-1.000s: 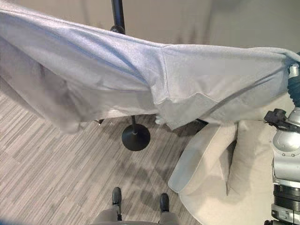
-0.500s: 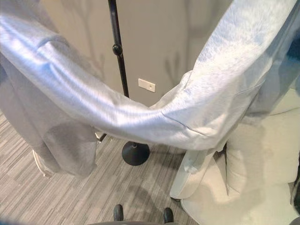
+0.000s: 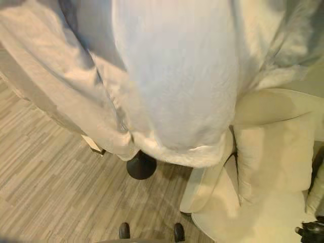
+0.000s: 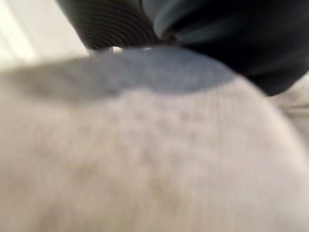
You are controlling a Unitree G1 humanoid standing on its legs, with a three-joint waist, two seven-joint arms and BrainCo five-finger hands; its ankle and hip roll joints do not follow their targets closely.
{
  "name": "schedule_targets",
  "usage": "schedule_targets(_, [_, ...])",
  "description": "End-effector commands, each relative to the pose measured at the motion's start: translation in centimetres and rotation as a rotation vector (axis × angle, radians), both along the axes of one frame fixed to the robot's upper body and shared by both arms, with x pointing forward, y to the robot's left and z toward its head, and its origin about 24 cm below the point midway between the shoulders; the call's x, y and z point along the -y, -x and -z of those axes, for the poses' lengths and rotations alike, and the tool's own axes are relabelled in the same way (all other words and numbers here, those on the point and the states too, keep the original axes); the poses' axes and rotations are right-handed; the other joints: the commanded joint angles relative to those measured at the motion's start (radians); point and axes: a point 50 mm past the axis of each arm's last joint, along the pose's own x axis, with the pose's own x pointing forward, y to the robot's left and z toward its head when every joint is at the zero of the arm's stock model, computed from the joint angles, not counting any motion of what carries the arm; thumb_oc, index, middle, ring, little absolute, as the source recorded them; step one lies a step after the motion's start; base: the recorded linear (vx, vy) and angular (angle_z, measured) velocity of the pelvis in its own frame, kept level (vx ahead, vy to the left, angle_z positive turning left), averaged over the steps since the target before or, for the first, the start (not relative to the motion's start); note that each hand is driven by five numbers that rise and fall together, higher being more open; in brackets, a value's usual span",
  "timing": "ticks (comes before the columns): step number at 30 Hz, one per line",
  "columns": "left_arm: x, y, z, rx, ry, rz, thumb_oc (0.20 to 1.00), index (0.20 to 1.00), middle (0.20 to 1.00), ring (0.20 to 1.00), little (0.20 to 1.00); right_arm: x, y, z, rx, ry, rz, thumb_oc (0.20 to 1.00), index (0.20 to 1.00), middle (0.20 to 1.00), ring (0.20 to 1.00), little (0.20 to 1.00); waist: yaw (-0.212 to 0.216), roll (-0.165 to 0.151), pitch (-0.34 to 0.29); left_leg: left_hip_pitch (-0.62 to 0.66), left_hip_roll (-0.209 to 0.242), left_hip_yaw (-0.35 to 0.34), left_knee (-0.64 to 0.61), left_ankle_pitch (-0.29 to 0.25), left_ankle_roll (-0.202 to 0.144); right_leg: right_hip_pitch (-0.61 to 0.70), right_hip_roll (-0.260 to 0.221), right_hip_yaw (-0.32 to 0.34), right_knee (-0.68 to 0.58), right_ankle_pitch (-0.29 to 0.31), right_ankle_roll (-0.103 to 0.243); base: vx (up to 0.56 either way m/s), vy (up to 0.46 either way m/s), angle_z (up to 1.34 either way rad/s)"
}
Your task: Hang the clothes on the sofa on the clothes rack.
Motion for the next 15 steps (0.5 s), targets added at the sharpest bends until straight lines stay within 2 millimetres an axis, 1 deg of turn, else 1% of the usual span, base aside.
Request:
schedule_targets(1, [-1.2, 3.2, -3.5, 0.128, 0.073, -0.014, 0.2, 0.2, 0.2, 0.2, 0.2, 1.5, 2.6, -2.9, 0.085, -0.07, 0.034, 0.2, 0.2, 0.2, 0.2, 0.2, 0.056, -0.034, 0.099, 0.1, -0.069, -0.019, 0.0, -0.113, -0.022, 0.055, 0.045, 0.029, 0.0, 0.008, 0.067, -0.04, -0.016, 0.07])
schedule_targets(2, [-1.3, 3.0, -3.2, 0.126, 0.079, -0.009, 0.2, 0.2, 0.2, 0.2, 0.2, 1.5, 2.4, -2.7, 0.077, -0.073, 0.032, 0.2, 0.2, 0.2, 0.2, 0.2, 0.058, -0.035, 0.106, 0.092, -0.07, -0.024, 0.0, -0.112, -0.021, 0.048, 0.047, 0.03, 0.0, 0.008, 0.066, -0.03, -0.005, 0.05])
schedule_targets(3, [-1.4, 2.5, -2.6, 0.099, 0.073, -0.018, 0.2, 0.2, 0.2, 0.2, 0.2, 1.9, 2.1, -2.0, 0.054, -0.078, 0.05, 0.2, 0.2, 0.2, 0.2, 0.2, 0.062, -0.037, 0.118, 0.078, -0.071, -0.03, 0.0, -0.106, -0.021, 0.039, 0.048, 0.028, 0.0, 0.007, 0.066, -0.03, -0.002, 0.05])
schedule_targets(4, [-1.4, 2.5, -2.5, 0.098, 0.073, -0.018, 0.2, 0.2, 0.2, 0.2, 0.2, 1.9, 2.0, -2.0, 0.053, -0.078, 0.051, 0.2, 0.2, 0.2, 0.2, 0.2, 0.062, -0.036, 0.116, 0.077, -0.071, -0.031, 0.0, -0.106, -0.021, 0.038, 0.048, 0.028, 0.0, 0.007, 0.066, -0.02, 0.0, 0.08])
schedule_targets(6, [-1.0, 1.8, -1.9, 0.08, 0.063, -0.01, 0.2, 0.2, 0.2, 0.2, 0.2, 2.1, 1.4, -1.1, 0.027, -0.082, 0.051, 0.2, 0.2, 0.2, 0.2, 0.2, 0.068, -0.039, 0.135, 0.059, -0.074, -0.039, 0.0, -0.1, -0.019, 0.024, 0.049, 0.028, 0.0, 0.012, 0.066, -0.02, -0.003, 0.07])
schedule_targets(10, [-0.1, 1.1, -1.7, 0.072, 0.044, 0.003, 0.2, 0.2, 0.2, 0.2, 0.2, 2.2, 1.2, -0.6, 0.023, -0.089, 0.048, 0.2, 0.2, 0.2, 0.2, 0.2, 0.067, -0.04, 0.148, 0.04, -0.078, -0.049, 0.0, -0.093, -0.019, 0.008, 0.05, 0.029, 0.0, 0.017, 0.068, -0.02, 0.002, 0.09])
schedule_targets(15, [0.4, 1.1, -2.0, 0.075, 0.023, 0.006, 0.2, 0.2, 0.2, 0.2, 0.2, 2.1, 1.0, -0.5, 0.024, -0.099, 0.035, 0.2, 0.2, 0.2, 0.2, 0.2, 0.066, -0.04, 0.159, 0.028, -0.082, -0.049, 0.0, -0.089, -0.018, -0.008, 0.051, 0.035, 0.0, 0.024, 0.069, 0.0, 0.002, 0.01])
